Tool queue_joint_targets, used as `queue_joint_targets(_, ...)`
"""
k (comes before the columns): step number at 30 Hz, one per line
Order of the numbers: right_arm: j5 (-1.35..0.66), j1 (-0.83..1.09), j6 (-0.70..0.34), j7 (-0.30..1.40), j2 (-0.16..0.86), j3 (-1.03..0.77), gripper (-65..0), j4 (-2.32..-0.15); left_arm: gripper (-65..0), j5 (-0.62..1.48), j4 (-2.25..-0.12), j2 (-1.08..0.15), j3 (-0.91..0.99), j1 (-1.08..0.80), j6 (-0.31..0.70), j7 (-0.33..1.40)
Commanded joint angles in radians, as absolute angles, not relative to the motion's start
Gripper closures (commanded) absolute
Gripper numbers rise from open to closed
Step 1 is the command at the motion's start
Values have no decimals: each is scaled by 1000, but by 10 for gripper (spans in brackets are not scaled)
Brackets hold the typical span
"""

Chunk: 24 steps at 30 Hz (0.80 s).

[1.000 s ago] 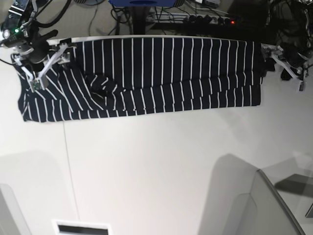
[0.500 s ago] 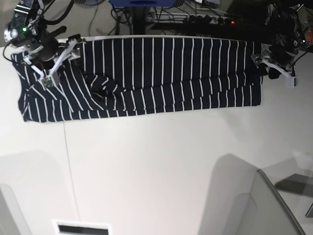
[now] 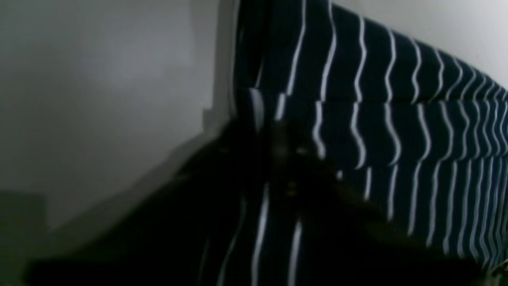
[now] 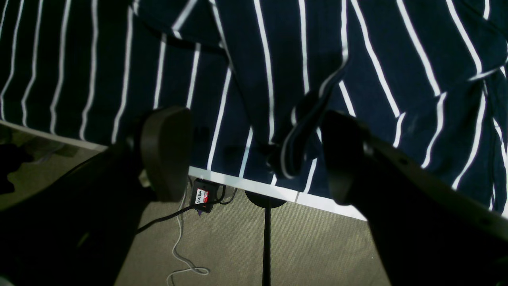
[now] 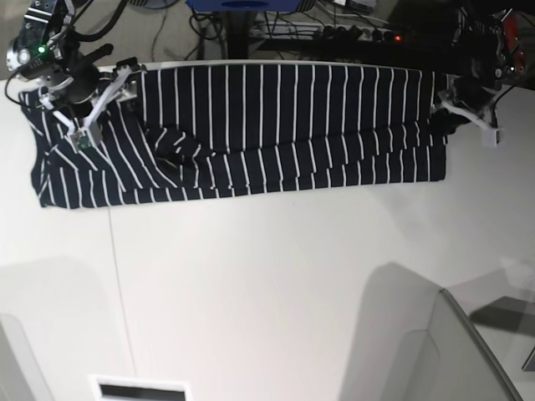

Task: Layout the t-shirt on the table in an organized manner, then fold the t-shirt properly
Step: 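Grasp the strip's end with the left gripper, then fold the strip's end toward the right gripper with the left gripper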

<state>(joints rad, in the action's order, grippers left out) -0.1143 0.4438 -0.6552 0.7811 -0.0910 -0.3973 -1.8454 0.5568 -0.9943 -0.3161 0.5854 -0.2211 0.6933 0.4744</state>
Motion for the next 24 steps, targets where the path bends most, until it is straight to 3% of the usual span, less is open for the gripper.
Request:
queue_joint_targets(1,-124,443,-659,763,-87,-401,-479,-1862,0,547,-1000,-326,590,-223,698,493)
queue_joint_targets(7,-124,443,-659,763,-87,-403,-479,-1862,0,541,-1004,-406,591,-185,698,493)
queue_joint_targets(15,-124,443,-659,763,-87,-403,-479,-1862,0,308,-1141,-484,596,-131,698,492)
queue_joint_targets(19,-124,443,-659,763,-87,-403,-479,-1862,0,171,-1345,-458,595,-180,698,501)
queue_joint_targets(24,-124,441,-659,763,-87,-403,-479,-1862,0,28,-1604,-315,576,-278,698,503)
